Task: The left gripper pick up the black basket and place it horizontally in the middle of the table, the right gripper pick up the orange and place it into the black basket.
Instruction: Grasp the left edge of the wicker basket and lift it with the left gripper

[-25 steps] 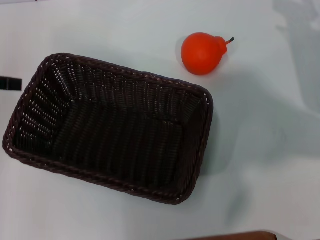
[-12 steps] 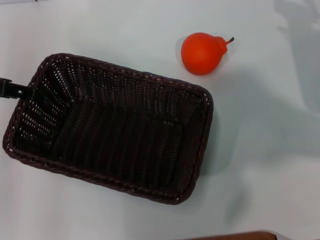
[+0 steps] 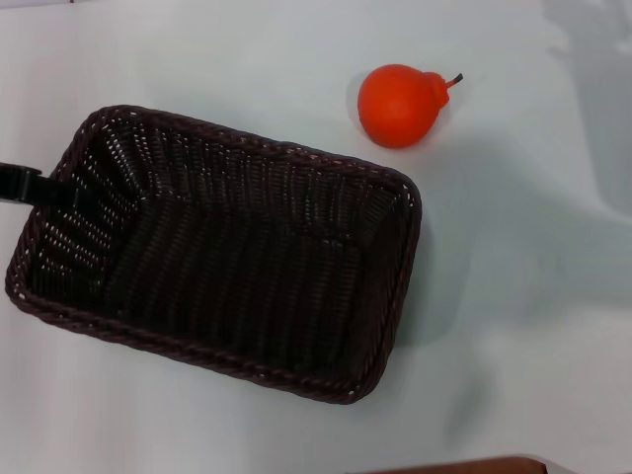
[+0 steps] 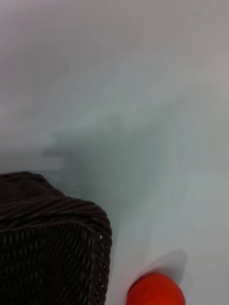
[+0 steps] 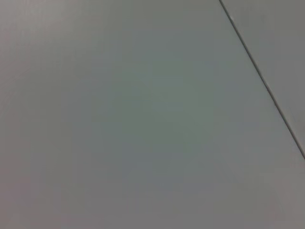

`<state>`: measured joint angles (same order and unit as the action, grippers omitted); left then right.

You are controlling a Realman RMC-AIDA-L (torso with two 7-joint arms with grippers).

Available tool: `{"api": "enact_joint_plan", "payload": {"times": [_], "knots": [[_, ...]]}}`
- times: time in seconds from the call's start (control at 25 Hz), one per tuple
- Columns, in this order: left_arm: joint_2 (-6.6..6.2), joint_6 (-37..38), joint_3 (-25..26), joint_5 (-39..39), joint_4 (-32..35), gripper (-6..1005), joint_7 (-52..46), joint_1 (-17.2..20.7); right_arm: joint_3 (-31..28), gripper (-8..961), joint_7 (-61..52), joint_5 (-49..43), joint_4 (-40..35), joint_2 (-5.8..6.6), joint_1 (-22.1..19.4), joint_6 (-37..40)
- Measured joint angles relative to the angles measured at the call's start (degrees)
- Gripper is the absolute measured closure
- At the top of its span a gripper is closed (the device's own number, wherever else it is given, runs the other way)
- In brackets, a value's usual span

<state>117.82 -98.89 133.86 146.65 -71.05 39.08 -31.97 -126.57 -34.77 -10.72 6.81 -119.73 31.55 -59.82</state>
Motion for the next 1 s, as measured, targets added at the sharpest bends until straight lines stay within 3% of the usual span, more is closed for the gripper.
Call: {"api": "enact_joint_plan", "payload": {"times": [0.4,0.76,1.0], "knots": [[0.41,0.3,0.4,0.0,1.5,641,0.0,-0.2,0.0,294,0.1,0.0,0.1,0.02,-0.1,0.3],[0.86,0.4,1.3,-0.3,1.3,812,-0.8,-0.1,-0.2,294,0.6,0.0,-0.1,0.12,-0.2,0.3],[0.95,-0.6,10.1,-3.7,1.4,832,-1.3,-0.1,-0.2,295,0.7,0.0,-0.1,0.11,-0.4,0.3]]}}
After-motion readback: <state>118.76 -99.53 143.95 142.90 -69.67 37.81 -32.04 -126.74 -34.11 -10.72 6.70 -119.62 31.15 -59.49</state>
